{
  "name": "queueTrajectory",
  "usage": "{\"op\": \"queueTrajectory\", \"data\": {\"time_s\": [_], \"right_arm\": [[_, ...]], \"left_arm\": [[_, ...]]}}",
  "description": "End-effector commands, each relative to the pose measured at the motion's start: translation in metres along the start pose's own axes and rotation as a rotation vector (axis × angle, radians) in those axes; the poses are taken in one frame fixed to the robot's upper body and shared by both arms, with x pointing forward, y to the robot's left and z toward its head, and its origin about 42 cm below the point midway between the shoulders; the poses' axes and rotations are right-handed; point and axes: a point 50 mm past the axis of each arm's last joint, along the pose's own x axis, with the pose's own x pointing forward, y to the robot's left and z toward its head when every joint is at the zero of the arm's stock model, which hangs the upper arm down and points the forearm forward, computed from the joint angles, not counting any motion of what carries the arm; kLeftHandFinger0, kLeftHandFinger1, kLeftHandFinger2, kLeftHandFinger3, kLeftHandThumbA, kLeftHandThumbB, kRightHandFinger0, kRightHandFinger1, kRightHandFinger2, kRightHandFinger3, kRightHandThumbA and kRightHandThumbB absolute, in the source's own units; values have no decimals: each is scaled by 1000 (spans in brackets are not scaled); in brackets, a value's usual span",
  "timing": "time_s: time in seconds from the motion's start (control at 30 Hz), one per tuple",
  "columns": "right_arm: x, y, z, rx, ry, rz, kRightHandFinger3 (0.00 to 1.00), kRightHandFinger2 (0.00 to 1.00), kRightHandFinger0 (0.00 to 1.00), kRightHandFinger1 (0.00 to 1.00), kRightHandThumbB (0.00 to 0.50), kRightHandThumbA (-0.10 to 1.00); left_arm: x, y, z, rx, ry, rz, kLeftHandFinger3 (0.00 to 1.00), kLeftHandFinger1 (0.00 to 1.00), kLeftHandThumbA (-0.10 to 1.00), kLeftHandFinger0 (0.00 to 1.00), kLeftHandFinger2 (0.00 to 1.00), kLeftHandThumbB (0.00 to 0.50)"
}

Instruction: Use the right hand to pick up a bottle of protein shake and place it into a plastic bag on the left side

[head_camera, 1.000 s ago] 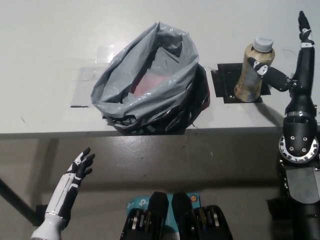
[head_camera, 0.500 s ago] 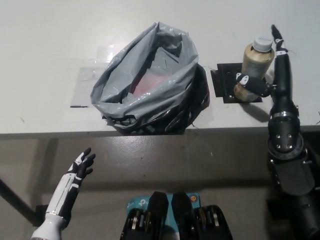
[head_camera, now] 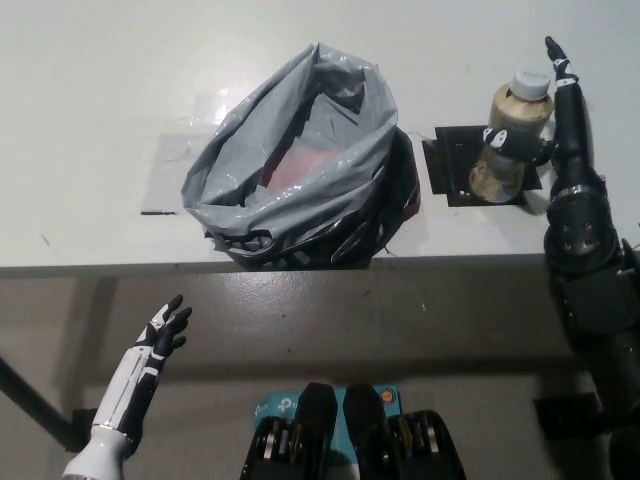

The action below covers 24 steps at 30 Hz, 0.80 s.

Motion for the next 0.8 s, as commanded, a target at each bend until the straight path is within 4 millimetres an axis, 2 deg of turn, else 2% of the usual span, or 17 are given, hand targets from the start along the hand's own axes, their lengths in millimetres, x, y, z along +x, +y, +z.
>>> {"op": "queueTrajectory", "data": {"time_s": [0.0, 0.07, 0.1, 0.2, 0.23, 0.27, 0.3, 0.33, 0.37, 0.4, 0.43, 0.47, 0.53, 0.6, 0.67, 0.7, 0.77], "right_arm": [[37, -21, 47, 112, -70, -59, 1000, 1000, 1000, 1000, 357, 993], [38, -19, 51, 183, -65, -53, 1000, 1000, 1000, 1000, 353, 956], [39, -16, 52, 284, -64, -48, 1000, 1000, 1000, 1000, 348, 874], [38, -9, 52, 453, -9, -32, 1000, 1000, 1000, 1000, 401, 745], [38, -6, 50, 481, 14, -14, 1000, 1000, 958, 1000, 437, 700], [38, -1, 47, 561, 67, 23, 1000, 984, 744, 799, 489, 637], [39, 2, 46, 627, 102, 47, 1000, 919, 661, 725, 497, 618], [39, 2, 46, 642, 108, 52, 1000, 919, 661, 725, 497, 618], [38, 7, 44, 869, 194, 156, 679, 467, 79, 250, 453, 393], [38, 11, 44, 964, 209, 203, 313, 230, 16, 50, 409, 245], [37, 15, 45, 1021, 221, 232, 148, 141, 3, 10, 374, 102], [36, 18, 48, 1061, 236, 270, 60, 138, 0, 0, 334, -4], [33, 26, 50, 1099, 245, 325, 79, 185, 0, 0, 293, -96], [30, 32, 52, 1106, 240, 362, 191, 229, 0, 0, 272, -100], [27, 35, 52, 1075, 221, 387, 142, 269, 0, 8, 256, -100], [25, 36, 52, 1062, 221, 393, 87, 283, 0, 13, 270, -100], [22, 38, 52, 1055, 220, 395, 106, 316, 0, 39, 271, -100]], "left_arm": [[5, 4, 14, 13, -70, -21, 1000, 1000, 1000, 1000, 1000, 87], [5, 3, 14, 11, -69, -23, 1000, 1000, 1000, 1000, 1000, 109], [5, 3, 15, 10, -66, -23, 1000, 1000, 1000, 1000, 1000, 108], [5, 3, 16, 10, -67, -27, 1000, 1000, 1000, 1000, 1000, 99], [5, 4, 17, 13, -67, -27, 1000, 1000, 1000, 1000, 1000, 94], [6, 4, 17, 16, -72, -27, 1000, 1000, 1000, 1000, 1000, 85], [7, 5, 17, 14, -77, -29, 1000, 1000, 1000, 1000, 1000, 84], [7, 5, 17, 14, -78, -29, 1000, 1000, 1000, 1000, 1000, 84], [8, 5, 17, 15, -78, -30, 1000, 1000, 1000, 1000, 1000, 90], [10, 5, 18, 12, -81, -33, 1000, 1000, 1000, 1000, 1000, 89], [11, 5, 19, 9, -82, -37, 1000, 1000, 1000, 1000, 1000, 83], [12, 5, 20, 8, -82, -36, 1000, 1000, 1000, 1000, 1000, 81], [13, 6, 21, 6, -85, -34, 1000, 1000, 1000, 1000, 1000, 75], [14, 7, 21, 14, -84, -30, 1000, 1000, 1000, 1000, 1000, 88], [16, 8, 22, 16, -83, -36, 1000, 1000, 1000, 1000, 1000, 88], [16, 8, 22, 17, -85, -37, 1000, 1000, 1000, 1000, 1000, 86], [17, 8, 22, 13, -88, -44, 1000, 1000, 1000, 1000, 1000, 86]]}}
